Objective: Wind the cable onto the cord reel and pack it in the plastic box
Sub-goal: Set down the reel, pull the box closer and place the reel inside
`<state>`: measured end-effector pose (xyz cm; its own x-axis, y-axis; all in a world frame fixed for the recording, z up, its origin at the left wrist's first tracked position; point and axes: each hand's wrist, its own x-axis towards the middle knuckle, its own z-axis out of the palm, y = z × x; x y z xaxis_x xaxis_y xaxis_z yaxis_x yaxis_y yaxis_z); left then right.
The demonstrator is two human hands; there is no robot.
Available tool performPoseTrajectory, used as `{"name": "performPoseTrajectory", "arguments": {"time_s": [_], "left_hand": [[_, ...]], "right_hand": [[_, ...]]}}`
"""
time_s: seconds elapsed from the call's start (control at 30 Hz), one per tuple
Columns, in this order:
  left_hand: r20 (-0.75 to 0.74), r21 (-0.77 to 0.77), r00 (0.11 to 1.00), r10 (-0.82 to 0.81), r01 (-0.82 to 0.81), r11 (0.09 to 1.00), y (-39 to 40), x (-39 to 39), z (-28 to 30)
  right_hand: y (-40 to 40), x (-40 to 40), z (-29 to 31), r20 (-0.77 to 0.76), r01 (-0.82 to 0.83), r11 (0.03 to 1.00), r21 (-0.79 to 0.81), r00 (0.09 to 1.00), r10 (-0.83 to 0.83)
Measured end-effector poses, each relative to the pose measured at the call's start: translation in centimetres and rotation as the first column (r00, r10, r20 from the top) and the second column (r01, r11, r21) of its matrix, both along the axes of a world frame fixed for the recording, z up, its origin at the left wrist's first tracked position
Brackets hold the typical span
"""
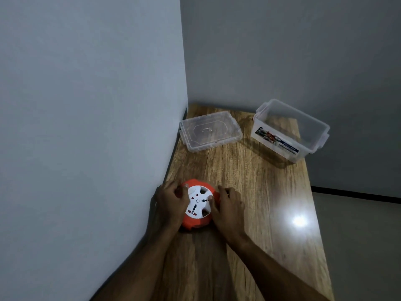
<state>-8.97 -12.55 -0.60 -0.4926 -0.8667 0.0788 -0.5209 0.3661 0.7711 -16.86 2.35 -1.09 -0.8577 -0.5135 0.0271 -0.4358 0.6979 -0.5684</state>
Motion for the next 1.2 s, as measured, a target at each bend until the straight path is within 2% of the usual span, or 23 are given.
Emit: {"name": "performPoseTrajectory", "arguments": {"time_s": [0.1, 0.27, 0.4, 0.5, 0.73, 0.83, 1.0, 1.2], "left_hand": [[-0.076, -0.075, 0.997, -0.002, -0.003, 0.997, -0.3, -1.9, 1.8], [-0.305, -0.001, 0.948, -0.087, 0.091, 0.996, 0.4, -9.1, 5.3], [-0.344, 0.063, 0.890, -0.299, 0.340, 0.938, 1.9, -15.2, 7.3], [-0.389, 0.128, 0.844, -0.370, 0.447, 0.885, 3.3, -19.3, 8.8], [-0.376, 0.308, 0.866, -0.330, 0.452, 0.837, 4.2, -29.0, 9.2], [-0.359, 0.383, 0.890, -0.282, 0.416, 0.825, 4.1, -31.9, 8.5], [-0.348, 0.546, 0.919, -0.185, 0.359, 0.757, 3.4, -35.8, 6.4], [-0.364, 0.610, 0.896, -0.255, 0.436, 0.661, 3.1, -38.2, 4.1]], "right_hand": [[0.8, -1.2, 0.7, 0.025, 0.013, 0.995, -0.104, 1.000, -0.010], [2.6, -5.5, 3.4, 0.072, 0.133, 0.958, -0.254, 0.990, -0.118], [4.7, -10.0, 5.8, 0.046, 0.242, 0.912, -0.331, 0.969, -0.241], [6.7, -13.5, 7.0, -0.041, 0.279, 0.877, -0.393, 0.947, -0.319], [10.2, -22.1, 8.0, -0.107, 0.462, 0.807, -0.367, 0.841, -0.530], [11.2, -25.5, 7.1, -0.053, 0.526, 0.754, -0.394, 0.806, -0.589], [11.7, -29.1, 5.4, 0.150, 0.576, 0.673, -0.464, 0.800, -0.581], [11.2, -30.4, 3.2, 0.267, 0.576, 0.626, -0.526, 0.811, -0.521]]}}
